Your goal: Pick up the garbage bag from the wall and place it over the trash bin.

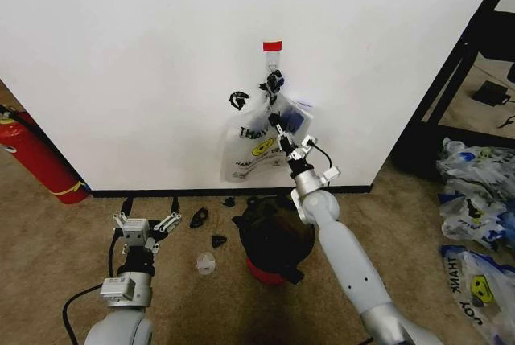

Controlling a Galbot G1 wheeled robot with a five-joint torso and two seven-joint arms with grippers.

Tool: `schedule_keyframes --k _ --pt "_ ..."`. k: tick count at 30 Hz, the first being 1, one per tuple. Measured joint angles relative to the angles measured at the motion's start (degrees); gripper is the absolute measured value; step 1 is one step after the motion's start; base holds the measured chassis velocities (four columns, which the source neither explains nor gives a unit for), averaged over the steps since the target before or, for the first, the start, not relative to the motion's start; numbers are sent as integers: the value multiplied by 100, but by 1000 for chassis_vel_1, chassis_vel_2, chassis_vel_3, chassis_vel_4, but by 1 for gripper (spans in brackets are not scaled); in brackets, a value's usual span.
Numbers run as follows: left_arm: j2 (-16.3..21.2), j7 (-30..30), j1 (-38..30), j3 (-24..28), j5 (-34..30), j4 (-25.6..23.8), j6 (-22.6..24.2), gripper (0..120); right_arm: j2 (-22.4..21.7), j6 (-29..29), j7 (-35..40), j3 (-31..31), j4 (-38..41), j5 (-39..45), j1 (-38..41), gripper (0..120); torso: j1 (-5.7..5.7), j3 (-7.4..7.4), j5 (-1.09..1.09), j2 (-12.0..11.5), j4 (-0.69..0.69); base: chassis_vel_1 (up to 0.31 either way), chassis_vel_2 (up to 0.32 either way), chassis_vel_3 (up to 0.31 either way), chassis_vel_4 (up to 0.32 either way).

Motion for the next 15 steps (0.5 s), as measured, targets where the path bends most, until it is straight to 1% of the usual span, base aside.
schedule_keyframes --k 4,11,15 --pt "22 0 -11 9 -14 36 -6 100 -120 5 -29 8 135 -47 -203 0 0 0 0 0 0 0 0 0 0" --pt "21 0 -23 28 -20 75 -37 100 -194 5 -93 33 208 -101 -382 0 0 0 0 0 0 0 0 0 0" --pt "38 0 -28 34 -52 99 -74 100 -300 3 -342 80 363 -180 -747 0 0 0 0 0 1 0 0 0 0"
